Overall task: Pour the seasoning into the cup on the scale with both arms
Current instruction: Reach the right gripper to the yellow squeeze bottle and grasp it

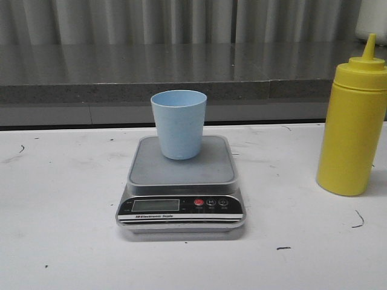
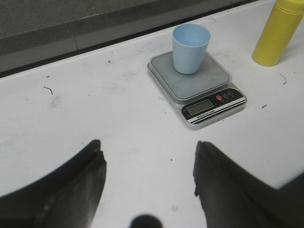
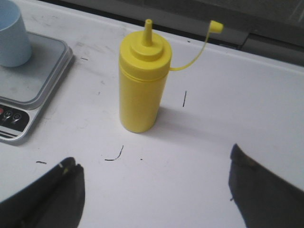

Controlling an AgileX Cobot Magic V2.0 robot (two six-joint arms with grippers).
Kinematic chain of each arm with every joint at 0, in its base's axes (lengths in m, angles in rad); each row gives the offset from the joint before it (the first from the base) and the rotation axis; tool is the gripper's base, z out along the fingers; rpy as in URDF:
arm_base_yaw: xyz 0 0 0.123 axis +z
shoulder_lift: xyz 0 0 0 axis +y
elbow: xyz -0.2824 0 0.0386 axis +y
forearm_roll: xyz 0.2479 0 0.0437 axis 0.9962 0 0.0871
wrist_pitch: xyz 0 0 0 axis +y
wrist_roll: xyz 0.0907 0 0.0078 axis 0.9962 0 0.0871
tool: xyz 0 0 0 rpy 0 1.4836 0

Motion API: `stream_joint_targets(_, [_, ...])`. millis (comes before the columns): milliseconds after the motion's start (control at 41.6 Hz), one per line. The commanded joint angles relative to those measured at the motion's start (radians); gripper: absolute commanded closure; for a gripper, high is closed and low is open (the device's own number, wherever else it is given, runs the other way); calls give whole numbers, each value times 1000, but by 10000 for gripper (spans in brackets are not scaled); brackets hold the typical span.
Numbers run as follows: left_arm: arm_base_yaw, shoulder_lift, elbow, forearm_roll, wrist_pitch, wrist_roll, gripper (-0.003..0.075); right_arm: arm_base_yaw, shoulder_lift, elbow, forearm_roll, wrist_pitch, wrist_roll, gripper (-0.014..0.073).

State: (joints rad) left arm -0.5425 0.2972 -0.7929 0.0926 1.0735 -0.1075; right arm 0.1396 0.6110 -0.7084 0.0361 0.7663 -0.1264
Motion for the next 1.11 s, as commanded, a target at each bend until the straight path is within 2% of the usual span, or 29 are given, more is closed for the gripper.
stream_joint_targets(0, [-7,12,-22,2,-74,-8,313,7,58,-49,4,-93,-17,-70])
stream_joint_targets(96, [-7,12,-22,2,-74,-8,313,7,95,-47,14,-166,-13,-70])
stream_joint_targets(241, [-7,12,-22,2,-74,-8,313,7,142,-41,116,-241,-11,-70])
stream_joint_targets(385, [-7,12,-22,2,-74,-8,313,7,205,23,135,-341,-15,-70])
stream_joint_targets(649, [-7,12,-22,2,-74,-8,313,9,280,321,178,-779,-15,-70])
stream_joint_targets(746, [-7,12,-22,2,-74,-8,313,46,331,395,190,-941,0,-70])
stream_joint_targets(890, [-7,12,-22,2,-74,-8,313,121,444,428,173,-1115,0,-70])
stream_joint_targets(1082, [-7,12,-22,2,-74,-8,313,125,600,428,191,-1341,0,-70])
